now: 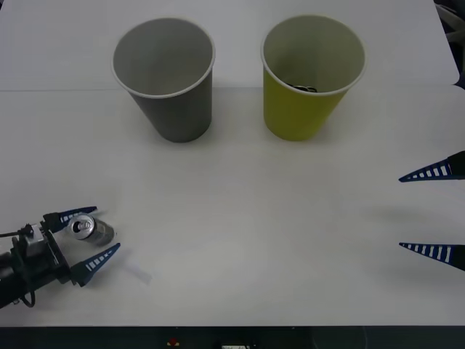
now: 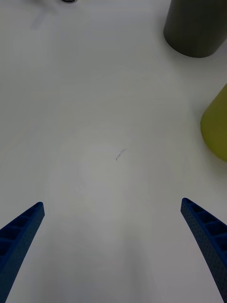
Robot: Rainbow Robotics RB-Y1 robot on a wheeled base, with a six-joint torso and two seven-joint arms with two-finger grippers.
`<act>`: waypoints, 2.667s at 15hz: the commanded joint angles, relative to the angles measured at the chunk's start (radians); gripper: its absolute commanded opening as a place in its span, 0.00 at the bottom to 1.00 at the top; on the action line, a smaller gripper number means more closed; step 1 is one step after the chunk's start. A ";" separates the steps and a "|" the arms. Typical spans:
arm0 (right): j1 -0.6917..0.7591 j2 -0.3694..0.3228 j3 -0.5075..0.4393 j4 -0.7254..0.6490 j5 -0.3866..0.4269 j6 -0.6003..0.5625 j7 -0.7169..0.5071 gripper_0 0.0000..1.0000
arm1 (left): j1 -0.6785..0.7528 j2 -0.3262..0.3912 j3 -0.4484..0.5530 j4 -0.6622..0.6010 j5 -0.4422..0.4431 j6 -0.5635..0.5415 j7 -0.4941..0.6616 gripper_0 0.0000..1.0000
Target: Put the can into the green bin and the plastic bottle into the gray bin
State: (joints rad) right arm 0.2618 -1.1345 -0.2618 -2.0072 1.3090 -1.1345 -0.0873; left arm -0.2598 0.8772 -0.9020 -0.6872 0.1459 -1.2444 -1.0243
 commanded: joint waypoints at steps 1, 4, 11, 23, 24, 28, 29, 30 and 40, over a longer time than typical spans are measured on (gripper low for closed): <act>0.000 0.000 0.000 0.000 0.000 0.000 0.000 1.00 | -0.006 -0.001 0.000 0.003 0.001 0.008 0.001 0.74; 0.000 0.000 0.000 0.000 0.000 0.000 0.000 1.00 | -0.006 -0.003 0.002 0.008 0.001 0.010 0.001 0.00; 0.000 0.000 0.000 0.000 0.000 0.000 0.000 1.00 | -0.006 0.003 0.002 -0.014 0.000 0.008 0.018 0.00; 0.000 0.000 0.000 0.000 0.000 0.000 0.000 1.00 | -0.006 0.080 0.357 -0.181 -0.534 -0.017 0.405 0.00; 0.000 0.000 0.000 0.000 0.000 0.000 0.000 1.00 | -0.004 0.086 0.400 -0.203 -0.594 -0.024 0.455 0.00; 0.000 0.000 0.000 0.000 0.000 0.000 0.000 1.00 | -0.004 0.091 0.574 -0.325 -0.839 -0.040 0.695 0.00; 0.000 0.000 0.000 0.000 0.000 0.000 0.000 1.00 | -0.004 0.091 0.601 -0.353 -0.881 -0.044 0.742 0.00; 0.000 0.000 0.000 0.000 0.000 0.000 0.000 1.00 | -0.004 0.091 0.635 -0.394 -0.936 -0.058 0.823 0.00; 0.000 0.000 0.000 0.000 0.000 0.000 0.000 1.00 | -0.006 0.091 0.881 -0.784 -1.292 -0.101 1.443 0.00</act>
State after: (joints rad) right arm 0.2618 -1.1345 -0.2618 -2.0071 1.3090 -1.1345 -0.0873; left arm -0.2653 0.9670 -0.0332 -1.4368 -1.1268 -1.3451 0.3719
